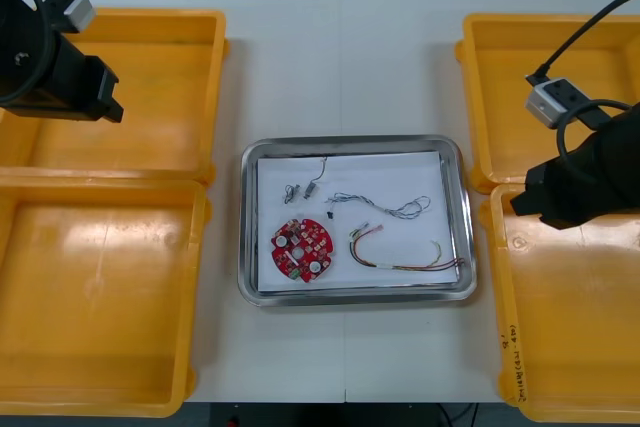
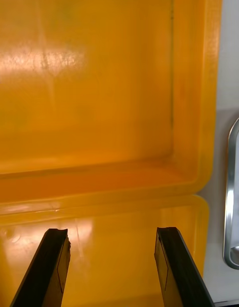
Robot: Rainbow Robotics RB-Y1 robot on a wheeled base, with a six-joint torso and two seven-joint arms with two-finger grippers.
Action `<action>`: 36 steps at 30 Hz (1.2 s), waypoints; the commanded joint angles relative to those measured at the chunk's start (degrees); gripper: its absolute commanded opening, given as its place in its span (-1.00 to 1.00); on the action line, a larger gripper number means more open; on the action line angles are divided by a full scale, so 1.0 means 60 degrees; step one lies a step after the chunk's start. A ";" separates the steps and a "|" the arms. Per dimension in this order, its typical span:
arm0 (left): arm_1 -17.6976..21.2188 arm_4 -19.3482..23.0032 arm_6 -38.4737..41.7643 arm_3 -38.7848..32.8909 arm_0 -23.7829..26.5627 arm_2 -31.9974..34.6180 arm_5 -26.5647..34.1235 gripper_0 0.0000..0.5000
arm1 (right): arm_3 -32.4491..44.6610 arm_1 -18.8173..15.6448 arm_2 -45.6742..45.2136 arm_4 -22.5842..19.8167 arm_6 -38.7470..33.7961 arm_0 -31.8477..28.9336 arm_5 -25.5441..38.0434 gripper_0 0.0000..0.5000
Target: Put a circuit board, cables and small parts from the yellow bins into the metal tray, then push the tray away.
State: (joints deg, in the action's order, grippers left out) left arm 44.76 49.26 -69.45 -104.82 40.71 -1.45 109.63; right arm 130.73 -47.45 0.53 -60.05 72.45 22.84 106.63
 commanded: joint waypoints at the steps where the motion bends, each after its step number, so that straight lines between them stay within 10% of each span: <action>1: 0.0787 0.0315 -0.0159 -0.0796 -0.0720 0.0565 0.0061 1.00 | 0.0271 -0.0340 0.1172 -0.0172 0.0435 0.0968 -0.0339 1.00; 19: 0.1929 0.1648 0.0969 -0.1733 -0.2639 0.1312 0.0061 1.00 | -0.0212 0.0700 0.4980 0.0825 0.1270 0.3370 -0.0794 1.00; 36: 0.2237 0.1912 0.1262 -0.2158 -0.3591 0.1986 0.0061 1.00 | -0.0783 0.1096 0.6665 0.1367 0.4903 0.3473 -0.1878 1.00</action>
State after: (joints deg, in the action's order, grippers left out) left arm 55.37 60.15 -68.92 -115.33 20.70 8.16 109.64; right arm 125.66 -41.69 37.41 -53.51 98.64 41.72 96.21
